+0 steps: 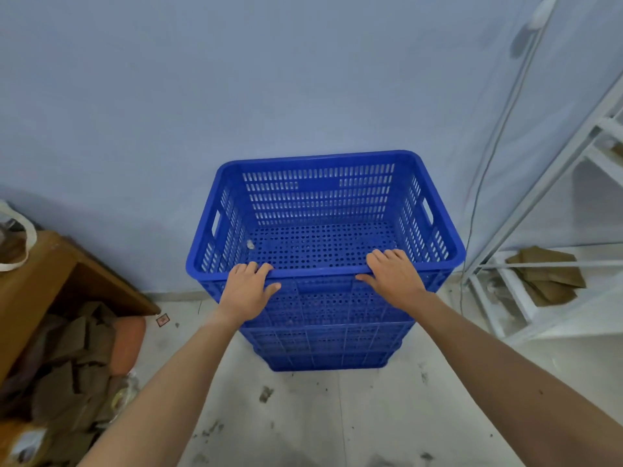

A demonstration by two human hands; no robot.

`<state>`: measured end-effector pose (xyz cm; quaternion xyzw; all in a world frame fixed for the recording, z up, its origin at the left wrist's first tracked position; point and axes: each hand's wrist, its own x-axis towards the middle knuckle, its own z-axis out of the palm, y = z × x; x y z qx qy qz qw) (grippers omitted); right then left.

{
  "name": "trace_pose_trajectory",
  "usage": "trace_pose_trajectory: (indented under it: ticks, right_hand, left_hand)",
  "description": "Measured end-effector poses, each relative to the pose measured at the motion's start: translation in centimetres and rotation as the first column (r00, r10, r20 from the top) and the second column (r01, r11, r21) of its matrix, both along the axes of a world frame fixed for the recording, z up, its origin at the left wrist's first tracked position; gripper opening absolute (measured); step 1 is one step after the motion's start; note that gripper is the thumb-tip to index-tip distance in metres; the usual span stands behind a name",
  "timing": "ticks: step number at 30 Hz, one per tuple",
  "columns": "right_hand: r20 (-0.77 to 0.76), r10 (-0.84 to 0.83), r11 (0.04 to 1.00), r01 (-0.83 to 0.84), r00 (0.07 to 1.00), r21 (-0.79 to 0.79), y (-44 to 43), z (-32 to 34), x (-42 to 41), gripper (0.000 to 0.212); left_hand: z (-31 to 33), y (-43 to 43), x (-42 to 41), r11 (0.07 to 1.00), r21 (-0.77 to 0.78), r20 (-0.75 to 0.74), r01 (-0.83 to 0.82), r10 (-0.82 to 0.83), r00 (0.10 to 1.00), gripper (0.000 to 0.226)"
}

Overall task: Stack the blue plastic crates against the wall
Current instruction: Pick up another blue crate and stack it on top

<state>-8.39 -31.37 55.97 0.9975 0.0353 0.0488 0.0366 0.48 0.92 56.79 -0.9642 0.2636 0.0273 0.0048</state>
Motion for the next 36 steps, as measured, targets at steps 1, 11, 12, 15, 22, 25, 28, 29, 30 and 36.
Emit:
trace_pose_trajectory:
  ticks: [1, 11, 12, 15, 22, 25, 28, 29, 30, 36]
  right_hand:
    - [0.001, 0.026, 1.0, -0.026, 1.0, -0.013, -0.4, 0.1, 0.2, 0.039]
    - [-0.022, -0.019, 0.995, 0.017, 1.0, -0.095, -0.4, -0.4, -0.2, 0.04]
    - [-0.023, -0.027, 0.995, 0.024, 0.999, -0.099, -0.3, -0.5, -0.2, 0.04]
    - [-0.001, -0.046, 0.997, 0.046, 0.999, -0.055, 0.0, -0.5, 0.1, 0.039]
    - [0.027, -0.001, 0.999, 0.002, 1.0, -0.045, -0.9, -0.7, 0.4, 0.039]
    - [0.025, -0.066, 0.998, 0.066, 0.997, 0.003, -0.2, -1.0, 0.1, 0.038]
    - [0.038, -0.103, 0.994, 0.102, 0.994, 0.035, 0.3, -0.9, -0.2, 0.037]
    - [0.033, -0.105, 0.994, 0.104, 0.994, 0.041, 0.3, -0.8, -0.2, 0.036]
    - [0.028, -0.106, 0.994, 0.105, 0.994, 0.041, 0.3, -0.7, -0.2, 0.036]
    - [0.005, -0.138, 0.99, 0.137, 0.99, 0.022, 0.6, -0.7, -0.7, 0.045]
  left_hand:
    - [0.1, -0.1, 0.1, 1.0, 0.006, -0.001, 0.006, -0.006, 1.0, 0.051]
    - [0.1, 0.7, 1.9, 0.98, 0.096, -0.001, 0.175, -0.176, 0.984, 0.014]
    - [0.2, 0.8, 2.3, 0.976, 0.102, -0.01, 0.194, -0.194, 0.981, 0.014]
    - [0.4, 1.0, 3.1, 0.972, 0.115, 0.001, 0.205, -0.206, 0.978, 0.015]
    - [-0.5, 0.4, 2.1, 0.987, 0.098, 0.052, 0.127, -0.132, 0.99, 0.018]
    - [-0.6, 0.8, 2.9, 0.975, 0.141, 0.042, 0.169, -0.177, 0.983, 0.022]
    - [-0.1, 1.1, 3.5, 0.962, 0.18, 0.023, 0.204, -0.212, 0.977, 0.024]
    - [-0.1, 1.1, 3.5, 0.961, 0.184, 0.023, 0.204, -0.211, 0.977, 0.025]
    - [-0.1, 1.0, 3.4, 0.963, 0.18, 0.032, 0.202, -0.211, 0.977, 0.025]
    - [-0.8, 0.9, 1.6, 0.99, 0.117, 0.085, 0.083, -0.093, 0.992, 0.031]
